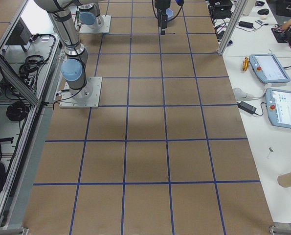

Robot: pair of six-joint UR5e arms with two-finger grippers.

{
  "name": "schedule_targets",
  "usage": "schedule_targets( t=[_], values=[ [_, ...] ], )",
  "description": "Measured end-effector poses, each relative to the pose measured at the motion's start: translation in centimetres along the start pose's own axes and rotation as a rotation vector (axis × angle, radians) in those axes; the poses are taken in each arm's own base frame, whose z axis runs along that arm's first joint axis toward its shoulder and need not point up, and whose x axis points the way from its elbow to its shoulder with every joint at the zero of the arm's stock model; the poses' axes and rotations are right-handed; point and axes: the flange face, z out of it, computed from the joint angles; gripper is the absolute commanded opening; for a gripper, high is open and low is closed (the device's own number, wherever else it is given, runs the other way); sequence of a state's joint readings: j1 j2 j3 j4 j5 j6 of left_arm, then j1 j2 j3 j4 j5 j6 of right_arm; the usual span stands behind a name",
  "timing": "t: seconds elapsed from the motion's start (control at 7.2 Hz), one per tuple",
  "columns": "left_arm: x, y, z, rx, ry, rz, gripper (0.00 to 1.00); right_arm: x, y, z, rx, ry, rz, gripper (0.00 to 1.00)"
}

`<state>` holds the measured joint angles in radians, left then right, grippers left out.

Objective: Stack green bowl on blue bowl

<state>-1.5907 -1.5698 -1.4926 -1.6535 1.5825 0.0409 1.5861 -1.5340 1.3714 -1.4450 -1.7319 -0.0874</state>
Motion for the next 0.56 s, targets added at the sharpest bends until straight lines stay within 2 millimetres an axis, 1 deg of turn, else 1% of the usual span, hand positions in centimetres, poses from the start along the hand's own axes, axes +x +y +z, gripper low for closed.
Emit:
schedule_targets(
  t=[0.56],
  values=[
    [-0.02,0.25,-0.12,0.002,-0.003,0.003,1.0,0.0,0.0,0.0,0.0,0.0,0.0,1.0]
  ],
)
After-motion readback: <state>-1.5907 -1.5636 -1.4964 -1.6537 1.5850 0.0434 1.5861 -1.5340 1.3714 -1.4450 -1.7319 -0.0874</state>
